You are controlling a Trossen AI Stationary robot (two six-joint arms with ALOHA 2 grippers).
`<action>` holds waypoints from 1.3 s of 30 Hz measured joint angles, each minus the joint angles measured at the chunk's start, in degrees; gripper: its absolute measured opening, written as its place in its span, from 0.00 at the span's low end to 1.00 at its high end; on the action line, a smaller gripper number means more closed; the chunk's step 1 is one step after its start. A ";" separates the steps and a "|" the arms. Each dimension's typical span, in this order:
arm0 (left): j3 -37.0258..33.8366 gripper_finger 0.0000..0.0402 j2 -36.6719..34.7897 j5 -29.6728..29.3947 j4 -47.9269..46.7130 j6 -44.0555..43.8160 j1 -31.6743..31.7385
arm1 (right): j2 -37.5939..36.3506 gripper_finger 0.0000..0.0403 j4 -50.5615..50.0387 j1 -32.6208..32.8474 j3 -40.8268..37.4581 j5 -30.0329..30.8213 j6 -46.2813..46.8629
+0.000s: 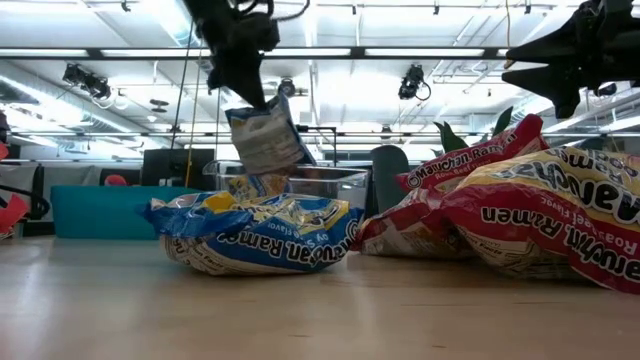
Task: Sort Maruchan noodles
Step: Put the blue noodle pack into the transparent bin
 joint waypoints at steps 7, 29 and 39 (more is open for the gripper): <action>-0.02 0.03 0.48 8.72 -2.55 -3.11 4.90 | 0.00 0.49 -0.01 0.01 0.00 0.04 0.00; -6.25 0.03 0.90 -3.76 4.95 21.81 0.74 | 0.00 0.49 -0.03 0.01 0.00 0.05 0.00; -9.86 0.03 0.90 -3.92 3.38 21.79 -2.19 | 0.00 0.49 -0.03 -0.01 0.00 0.05 0.00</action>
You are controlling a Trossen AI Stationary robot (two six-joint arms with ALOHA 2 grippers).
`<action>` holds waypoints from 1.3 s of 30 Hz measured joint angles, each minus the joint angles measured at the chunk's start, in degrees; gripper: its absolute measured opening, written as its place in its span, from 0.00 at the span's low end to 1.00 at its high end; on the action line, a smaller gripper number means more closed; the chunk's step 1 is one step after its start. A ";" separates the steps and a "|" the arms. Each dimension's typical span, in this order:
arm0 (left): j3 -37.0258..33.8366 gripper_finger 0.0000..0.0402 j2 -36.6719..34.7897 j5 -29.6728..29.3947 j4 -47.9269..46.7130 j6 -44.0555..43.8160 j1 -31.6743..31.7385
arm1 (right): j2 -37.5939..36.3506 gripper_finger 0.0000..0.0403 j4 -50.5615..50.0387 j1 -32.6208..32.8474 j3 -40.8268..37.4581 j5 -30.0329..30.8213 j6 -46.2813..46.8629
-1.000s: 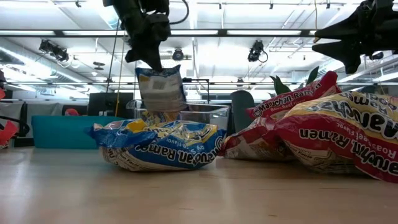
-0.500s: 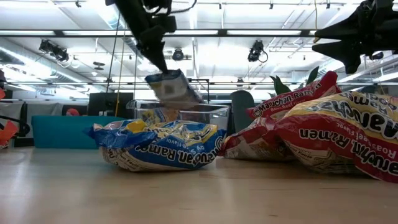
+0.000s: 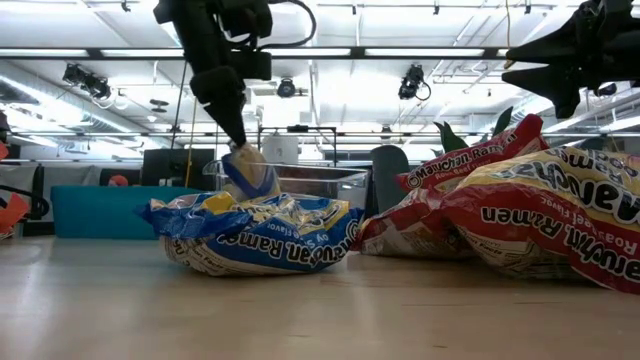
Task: Sort Maruchan noodles
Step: Put the blue noodle pack into the transparent bin
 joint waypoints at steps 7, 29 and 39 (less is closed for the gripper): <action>-0.02 0.03 0.50 2.48 -0.20 -3.21 -2.04 | 0.00 0.49 0.00 0.00 0.00 -0.01 0.00; 6.01 0.42 0.46 3.10 -0.73 -2.80 -9.59 | 0.00 0.49 0.00 0.00 0.00 -0.01 0.00; -0.44 0.38 0.48 18.23 6.05 -26.01 -22.65 | 0.00 0.49 0.00 0.00 0.00 0.01 0.00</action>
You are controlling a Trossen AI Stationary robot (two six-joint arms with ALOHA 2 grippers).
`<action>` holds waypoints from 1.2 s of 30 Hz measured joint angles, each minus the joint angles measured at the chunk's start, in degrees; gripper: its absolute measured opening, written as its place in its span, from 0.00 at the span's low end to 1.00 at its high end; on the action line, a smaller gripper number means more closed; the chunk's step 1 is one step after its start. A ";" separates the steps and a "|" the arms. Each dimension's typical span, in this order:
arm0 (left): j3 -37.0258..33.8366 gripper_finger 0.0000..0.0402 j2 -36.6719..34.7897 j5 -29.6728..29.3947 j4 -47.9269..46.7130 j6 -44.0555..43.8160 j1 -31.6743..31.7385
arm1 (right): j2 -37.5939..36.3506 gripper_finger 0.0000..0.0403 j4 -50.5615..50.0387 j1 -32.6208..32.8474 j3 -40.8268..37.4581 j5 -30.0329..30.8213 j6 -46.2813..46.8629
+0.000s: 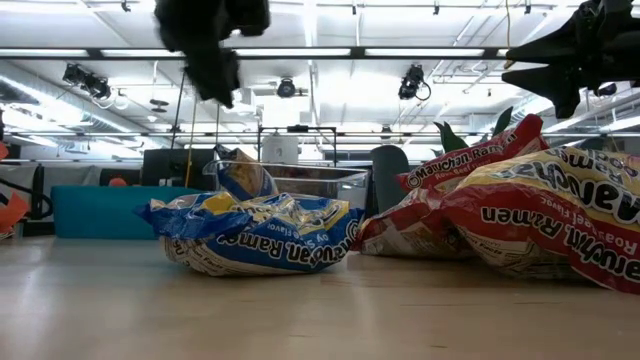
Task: Sort Maruchan noodles
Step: Put the blue noodle pack into the transparent bin
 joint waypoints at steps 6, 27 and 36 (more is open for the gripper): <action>-5.95 0.38 0.00 -2.83 2.48 -24.12 -7.39 | 0.00 0.49 0.01 0.01 0.00 -0.01 0.00; -4.85 0.37 11.91 -10.30 7.34 -43.45 -17.42 | -0.02 0.49 0.28 0.02 0.00 -0.02 0.00; -4.79 0.37 14.45 -11.12 7.86 -43.41 -17.49 | -0.02 0.49 0.48 0.02 0.00 0.00 0.00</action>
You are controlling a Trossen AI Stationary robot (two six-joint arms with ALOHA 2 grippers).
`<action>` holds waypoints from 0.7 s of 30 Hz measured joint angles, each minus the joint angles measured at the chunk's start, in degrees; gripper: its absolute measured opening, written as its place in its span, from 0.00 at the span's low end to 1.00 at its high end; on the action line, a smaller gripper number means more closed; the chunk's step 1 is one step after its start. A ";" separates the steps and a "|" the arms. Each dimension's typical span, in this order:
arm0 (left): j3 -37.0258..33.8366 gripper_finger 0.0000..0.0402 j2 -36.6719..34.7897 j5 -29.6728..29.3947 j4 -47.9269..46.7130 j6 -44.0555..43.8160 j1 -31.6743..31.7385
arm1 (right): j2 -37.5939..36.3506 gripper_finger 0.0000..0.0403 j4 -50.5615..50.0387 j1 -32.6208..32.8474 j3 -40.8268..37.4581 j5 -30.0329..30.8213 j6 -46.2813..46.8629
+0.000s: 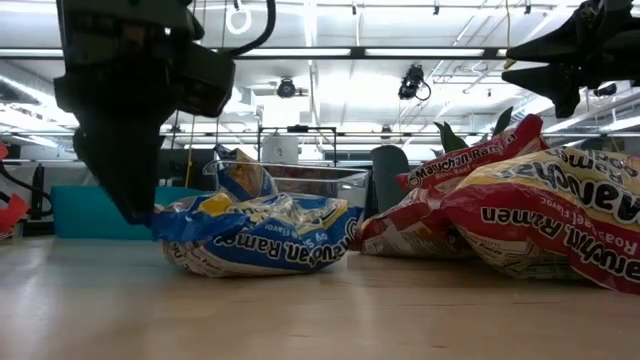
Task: Sort Maruchan noodles
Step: Put the blue noodle pack into the transparent bin
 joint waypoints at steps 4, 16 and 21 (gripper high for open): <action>0.02 0.37 1.56 -0.39 0.80 1.31 -0.02 | 0.00 0.49 0.01 -0.01 0.00 -0.02 0.00; 0.02 0.36 2.49 -1.04 2.99 4.09 0.11 | 0.00 0.49 0.50 -0.01 0.00 0.00 0.00; 0.02 0.30 2.49 -1.31 3.41 6.12 0.09 | 0.00 0.49 0.61 -0.01 0.00 -0.02 0.00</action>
